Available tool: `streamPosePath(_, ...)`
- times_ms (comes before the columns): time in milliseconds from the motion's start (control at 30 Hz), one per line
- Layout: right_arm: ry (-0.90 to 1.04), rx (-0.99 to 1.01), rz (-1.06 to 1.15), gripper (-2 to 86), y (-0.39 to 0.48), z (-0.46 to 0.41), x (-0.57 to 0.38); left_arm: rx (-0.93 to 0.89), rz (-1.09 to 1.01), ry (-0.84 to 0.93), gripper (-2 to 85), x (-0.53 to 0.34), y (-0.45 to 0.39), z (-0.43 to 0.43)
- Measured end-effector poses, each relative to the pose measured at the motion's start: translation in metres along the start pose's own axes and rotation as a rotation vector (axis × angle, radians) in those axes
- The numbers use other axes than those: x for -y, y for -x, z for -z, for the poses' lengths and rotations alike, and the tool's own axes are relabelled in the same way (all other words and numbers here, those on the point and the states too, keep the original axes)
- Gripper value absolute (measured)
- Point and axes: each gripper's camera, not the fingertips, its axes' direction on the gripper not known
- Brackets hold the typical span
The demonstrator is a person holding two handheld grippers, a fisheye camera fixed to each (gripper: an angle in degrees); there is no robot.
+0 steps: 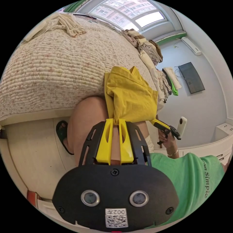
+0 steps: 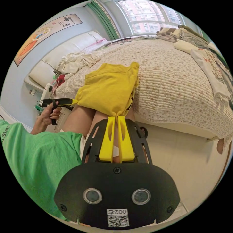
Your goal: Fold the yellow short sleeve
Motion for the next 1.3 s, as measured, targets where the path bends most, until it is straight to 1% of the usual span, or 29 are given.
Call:
streamPosePath(100, -0.013, 0.046, -0.005, 2.4, -0.011, 0.007, -0.007, -0.039, 0.008, -0.029, 0.6, 0.000, 0.010, 0.004)
streamPosePath(133, -0.057, 0.040, -0.008, 3.6, -0.015, 0.015, -0.011, -0.047, 0.002, -0.037, 0.8, 0.000, 0.012, 0.005)
streamPosePath(200, -0.122, 0.046, -0.005, 5.2, -0.021, 0.027, -0.018, -0.088, -0.011, -0.132, 1.5, -0.004, 0.020, 0.016)
streamPosePath(267, -0.140, 0.071, -0.019, 6.9, -0.031, 0.035, -0.021, -0.116, 0.008, -0.215, 2.5, -0.007, 0.030, 0.028)
streamPosePath(300, -0.167, 0.101, -0.041, 9.2, -0.038, 0.040, -0.022, -0.150, 0.020, -0.260, 3.4, -0.008, 0.038, 0.034)
streamPosePath(333, -0.194, 0.135, -0.063, 12.5, -0.046, 0.045, -0.024, -0.170, 0.022, -0.276, 4.0, -0.007, 0.042, 0.035)
streamPosePath(367, -0.201, 0.148, -0.074, 13.1, -0.051, 0.047, -0.024, -0.205, 0.019, -0.287, 5.1, -0.004, 0.049, 0.034)
streamPosePath(467, -0.216, 0.175, -0.117, 16.6, -0.071, 0.051, -0.022, -0.259, 0.063, -0.204, 8.6, 0.015, 0.068, 0.011)
streamPosePath(567, -0.186, 0.230, -0.159, 16.9, -0.096, 0.040, -0.015, -0.385, 0.100, -0.112, 10.4, 0.030, 0.080, -0.025)
streamPosePath(600, -0.177, 0.285, -0.187, 16.7, -0.107, 0.034, -0.013, -0.436, 0.114, -0.080, 10.4, 0.034, 0.082, -0.040)
streamPosePath(667, -0.159, 0.390, -0.218, 16.1, -0.121, 0.025, -0.010, -0.469, 0.132, -0.039, 10.0, 0.038, 0.082, -0.060)
streamPosePath(733, -0.151, 0.495, -0.220, 14.8, -0.132, 0.018, -0.012, -0.436, 0.134, -0.041, 9.1, 0.038, 0.079, -0.069)
streamPosePath(833, -0.147, 0.536, -0.209, 12.7, -0.136, 0.016, -0.019, -0.368, 0.121, -0.026, 6.4, 0.034, 0.069, -0.080)
streamPosePath(900, -0.158, 0.529, -0.207, 10.7, -0.136, 0.021, -0.026, -0.318, 0.089, -0.039, 3.6, 0.027, 0.055, -0.085)
streamPosePath(933, -0.172, 0.508, -0.202, 9.4, -0.133, 0.026, -0.031, -0.297, 0.081, -0.043, 3.0, 0.025, 0.050, -0.086)
streamPosePath(967, -0.181, 0.491, -0.198, 9.0, -0.131, 0.030, -0.034, -0.232, 0.052, -0.048, 2.0, 0.020, 0.037, -0.088)
streamPosePath(1000, -0.203, 0.444, -0.183, 8.2, -0.125, 0.038, -0.039, -0.150, 0.012, -0.056, 1.3, 0.015, 0.020, -0.089)
streamPosePath(1033, -0.225, 0.381, -0.158, 7.7, -0.115, 0.048, -0.044, -0.106, -0.011, -0.059, 1.1, 0.013, 0.010, -0.089)
streamPosePath(1100, -0.259, 0.286, -0.110, 7.3, -0.098, 0.065, -0.051, 0.075, -0.120, -0.067, 0.6, 0.003, -0.035, -0.093)
streamPosePath(1167, -0.301, 0.204, -0.069, 7.0, -0.084, 0.083, -0.060, 0.187, -0.224, -0.088, 0.4, -0.004, -0.075, -0.096)
streamPosePath(1200, -0.345, 0.159, -0.048, 6.9, -0.076, 0.096, -0.068, 0.230, -0.295, -0.111, 0.3, -0.009, -0.101, -0.099)
streamPosePath(1300, -0.480, 0.063, -0.045, 7.0, -0.071, 0.134, -0.086, 0.260, -0.452, -0.162, 0.2, -0.011, -0.162, -0.110)
